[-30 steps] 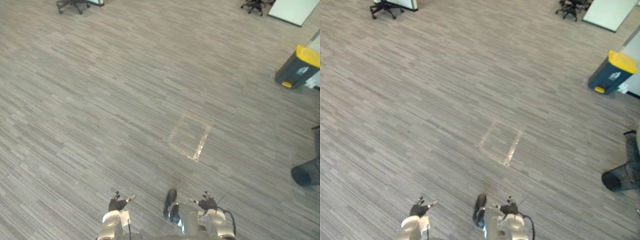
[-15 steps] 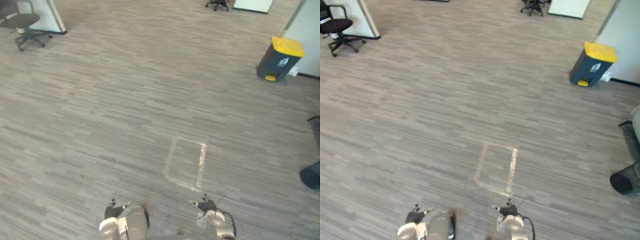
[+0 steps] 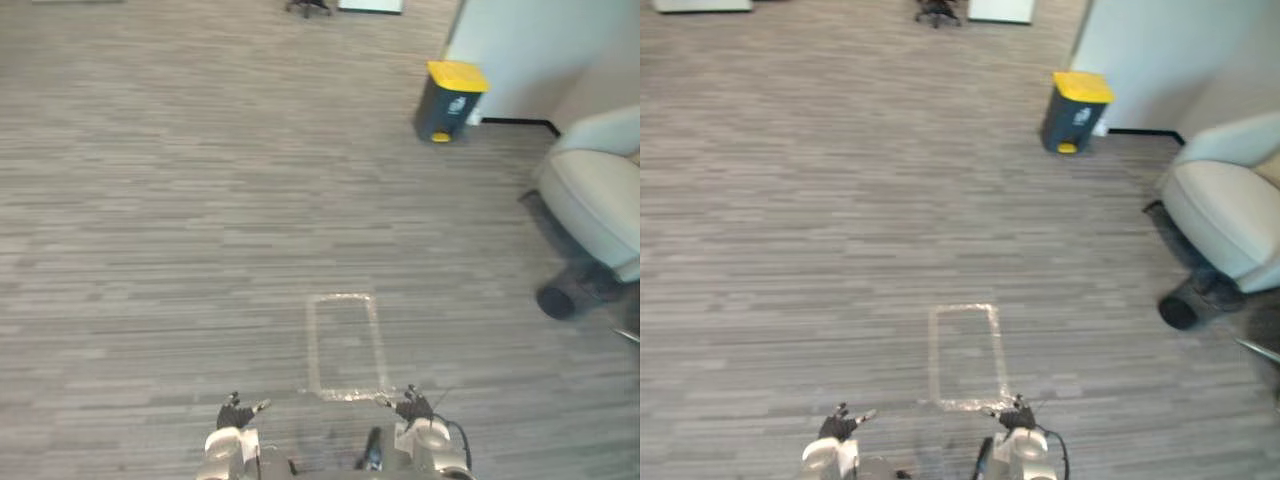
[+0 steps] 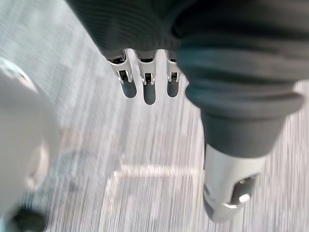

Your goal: Organize the slippers on the shoe rack

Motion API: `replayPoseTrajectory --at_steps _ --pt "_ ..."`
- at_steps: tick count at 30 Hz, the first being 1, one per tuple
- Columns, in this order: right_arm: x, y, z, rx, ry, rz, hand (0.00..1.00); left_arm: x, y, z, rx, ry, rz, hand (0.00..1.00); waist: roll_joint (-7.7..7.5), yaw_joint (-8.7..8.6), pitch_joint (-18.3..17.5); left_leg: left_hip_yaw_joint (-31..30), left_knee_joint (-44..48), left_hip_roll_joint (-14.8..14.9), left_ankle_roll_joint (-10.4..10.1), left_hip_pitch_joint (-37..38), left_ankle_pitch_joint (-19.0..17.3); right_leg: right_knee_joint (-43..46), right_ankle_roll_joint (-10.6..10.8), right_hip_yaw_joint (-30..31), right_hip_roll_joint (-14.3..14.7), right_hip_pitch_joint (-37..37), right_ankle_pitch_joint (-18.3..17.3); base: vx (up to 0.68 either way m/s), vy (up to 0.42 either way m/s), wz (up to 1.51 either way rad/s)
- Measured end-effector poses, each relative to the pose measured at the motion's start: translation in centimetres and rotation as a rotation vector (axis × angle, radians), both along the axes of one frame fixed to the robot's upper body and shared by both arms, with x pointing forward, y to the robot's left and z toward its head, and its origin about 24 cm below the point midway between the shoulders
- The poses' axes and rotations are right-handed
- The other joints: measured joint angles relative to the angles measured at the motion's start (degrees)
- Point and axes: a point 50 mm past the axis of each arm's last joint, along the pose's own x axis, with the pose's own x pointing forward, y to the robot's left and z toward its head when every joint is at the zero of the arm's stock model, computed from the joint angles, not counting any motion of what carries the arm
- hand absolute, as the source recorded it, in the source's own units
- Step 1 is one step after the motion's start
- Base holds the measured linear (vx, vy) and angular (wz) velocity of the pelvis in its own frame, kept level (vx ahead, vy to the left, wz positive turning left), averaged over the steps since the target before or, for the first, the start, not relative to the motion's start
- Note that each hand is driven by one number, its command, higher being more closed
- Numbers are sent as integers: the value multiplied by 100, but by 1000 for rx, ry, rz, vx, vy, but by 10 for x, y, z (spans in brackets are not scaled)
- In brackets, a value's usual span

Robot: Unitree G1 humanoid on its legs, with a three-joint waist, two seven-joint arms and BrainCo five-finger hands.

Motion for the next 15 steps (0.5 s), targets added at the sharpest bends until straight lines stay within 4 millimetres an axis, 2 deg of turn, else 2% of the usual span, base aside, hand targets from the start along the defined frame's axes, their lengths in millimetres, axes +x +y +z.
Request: replayPoseTrajectory --at_steps 1,2,3,5,6,8,9,10,12,15 --pt "-3 -1 -1 1 11 -5 0 -1 -1 -1 -4 5 -1 0 -81 -20 -16 -48 32 -72 -103 76 -56 -406 -255 2 38 81 518 276 -111 -47" --pt "0 -2 0 -4 3 -5 0 -1 -1 -1 -5 9 -2 0 22 -32 25 -124 30 -45 -160 147 -87 -414 -583 24 152 125 516 300 -117 -39" --pt "-1 -5 -1 -8 7 -13 0 -2 -3 -2 -13 15 -7 0 135 -53 47 -328 60 24 -221 182 -49 -420 -553 45 258 181 366 291 -139 -39" --pt "-2 -5 -1 -2 7 -31 0 -4 -5 -3 -13 17 -11 0 229 -45 55 -638 610 255 -250 72 -36 -465 -600 74 504 324 179 272 -168 -28" --pt "-4 -3 -2 2 11 -30 0 -6 -3 -3 -11 19 -6 0 314 -55 35 -1003 1508 568 -333 -232 36 -596 -659 76 777 533 107 269 -167 -27" --pt "-5 0 -2 6 18 -14 0 -7 1 -1 -5 4 9 0 422 -2 47 -1641 3017 972 -165 -795 610 -727 -785 238 1198 843 -14 284 -120 -59" --pt "-6 2 -3 7 21 -1 0 -13 4 -2 -3 10 28 0 448 59 33 -1845 3670 1119 -156 -1079 597 -743 -814 415 1374 959 -101 300 -40 -92" --pt "-4 4 -2 8 19 11 0 -15 6 -1 1 9 37 0 441 58 30 -1949 3923 1123 -234 -1293 544 -779 -884 608 1485 1048 -175 293 -21 -95" --pt "-7 4 -4 9 29 7 0 -15 8 0 6 -4 44 0 402 80 14 -1939 3671 1032 -362 -1571 321 -959 -901 939 1554 1260 -187 306 8 -83" --pt "-8 2 -4 9 33 -4 0 -15 6 0 1 -7 46 0 384 66 0 -2019 2103 715 -394 -1600 96 -1253 -767 1409 1523 1595 -37 334 102 -79"
